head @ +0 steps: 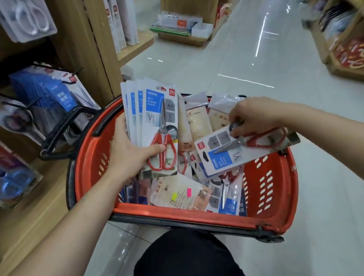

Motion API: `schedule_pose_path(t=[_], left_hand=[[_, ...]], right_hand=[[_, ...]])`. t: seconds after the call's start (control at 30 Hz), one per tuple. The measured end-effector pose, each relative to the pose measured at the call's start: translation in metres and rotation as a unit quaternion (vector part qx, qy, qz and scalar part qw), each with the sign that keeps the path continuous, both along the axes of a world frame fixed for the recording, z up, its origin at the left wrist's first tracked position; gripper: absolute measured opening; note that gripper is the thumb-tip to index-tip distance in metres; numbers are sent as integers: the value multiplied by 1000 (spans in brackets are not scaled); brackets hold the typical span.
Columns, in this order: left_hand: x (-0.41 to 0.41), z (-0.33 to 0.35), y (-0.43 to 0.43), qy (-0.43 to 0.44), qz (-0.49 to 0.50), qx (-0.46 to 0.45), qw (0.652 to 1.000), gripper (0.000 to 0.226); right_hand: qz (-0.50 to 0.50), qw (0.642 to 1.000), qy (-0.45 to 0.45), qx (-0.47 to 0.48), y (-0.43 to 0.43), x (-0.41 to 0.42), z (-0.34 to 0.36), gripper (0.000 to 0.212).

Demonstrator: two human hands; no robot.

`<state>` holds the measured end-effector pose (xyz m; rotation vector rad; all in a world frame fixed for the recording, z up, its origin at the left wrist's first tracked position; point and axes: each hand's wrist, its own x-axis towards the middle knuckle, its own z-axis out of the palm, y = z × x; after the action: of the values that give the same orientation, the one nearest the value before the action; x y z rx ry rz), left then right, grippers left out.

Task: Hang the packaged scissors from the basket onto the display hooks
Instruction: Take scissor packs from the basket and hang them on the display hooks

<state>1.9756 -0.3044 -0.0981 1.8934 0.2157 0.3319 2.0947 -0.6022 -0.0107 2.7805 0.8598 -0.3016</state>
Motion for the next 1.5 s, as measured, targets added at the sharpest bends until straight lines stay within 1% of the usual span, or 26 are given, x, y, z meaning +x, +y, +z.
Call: schedule_pose_path(t=[0.1, 0.17, 0.23, 0.27, 0.3, 0.33, 0.4, 0.47, 0.53, 0.7, 0.77, 0.83, 0.87, 0.9, 0.97, 1.07, 1.17, 1.23, 1.3, 1.33, 1.37, 1.43, 1.5], left_hand=[[-2, 5, -2, -8, 8, -20, 1000, 106], [-4, 7, -2, -14, 8, -32, 999, 106], [-5, 10, -3, -17, 3, -41, 999, 105], [-6, 11, -4, -17, 1, -48, 999, 103], [-7, 13, -4, -16, 0, -59, 998, 102], [-7, 14, -4, -14, 0, -73, 997, 99], [-7, 15, -3, -7, -3, -106, 994, 96], [-8, 17, -3, 1, -1, -135, 991, 94], [-10, 20, -5, -1, 21, -154, 988, 94], [-21, 24, -1, -22, 92, -179, 979, 94], [-26, 27, 1, -27, 114, -185, 976, 91], [-29, 28, 1, -26, 123, -199, 972, 88], [-31, 29, 0, -23, 122, -209, 970, 88], [-33, 28, -2, -20, 119, -220, 968, 89], [-36, 29, -8, -17, 115, -245, 962, 88], [-38, 29, -19, -21, 125, -269, 955, 86], [-38, 24, -27, -23, 133, -289, 948, 84], [-37, 23, -33, -16, 128, -334, 934, 75], [-35, 25, -38, -12, 106, -404, 909, 60], [-35, 26, -41, -9, 101, -430, 897, 52], [-36, 28, -42, 1, 108, -445, 889, 44], [-38, 32, -44, 27, 125, -448, 885, 31], [-40, 33, -46, 64, 108, -452, 883, 30]], right_hand=[[-37, 997, 14, 63, -19, -2, 9, 24], [-57, 990, 27, 126, -31, -6, 13, 26], [-94, 970, 43, 220, -40, -13, 16, 27], [-126, 950, 63, 278, -44, -19, 17, 28], [-165, 920, 96, 343, -46, -25, 18, 30], [-207, 880, 135, 406, -47, -30, 16, 30], [-285, 793, 193, 503, -44, -39, 12, 28], [-334, 717, 217, 571, -36, -43, 2, 30], [-361, 657, 227, 622, -23, -45, -8, 30], [-367, 542, 241, 716, 8, -45, -25, 22], [-358, 508, 276, 733, 20, -47, -29, 30], [-374, 469, 322, 732, 34, -51, -36, 40], [-381, 458, 337, 729, 42, -53, -39, 42], [-385, 452, 348, 725, 52, -56, -42, 43], [-386, 460, 363, 713, 75, -62, -46, 43], [-385, 496, 375, 682, 100, -69, -45, 43], [-362, 533, 360, 675, 112, -66, -46, 47], [-330, 554, 364, 673, 118, -66, -49, 55], [-311, 552, 389, 668, 124, -65, -55, 64], [-306, 550, 399, 667, 124, -65, -56, 64], [-304, 545, 410, 665, 124, -65, -56, 61], [-305, 526, 432, 666, 123, -65, -57, 52], [-299, 515, 450, 666, 125, -66, -60, 44]])
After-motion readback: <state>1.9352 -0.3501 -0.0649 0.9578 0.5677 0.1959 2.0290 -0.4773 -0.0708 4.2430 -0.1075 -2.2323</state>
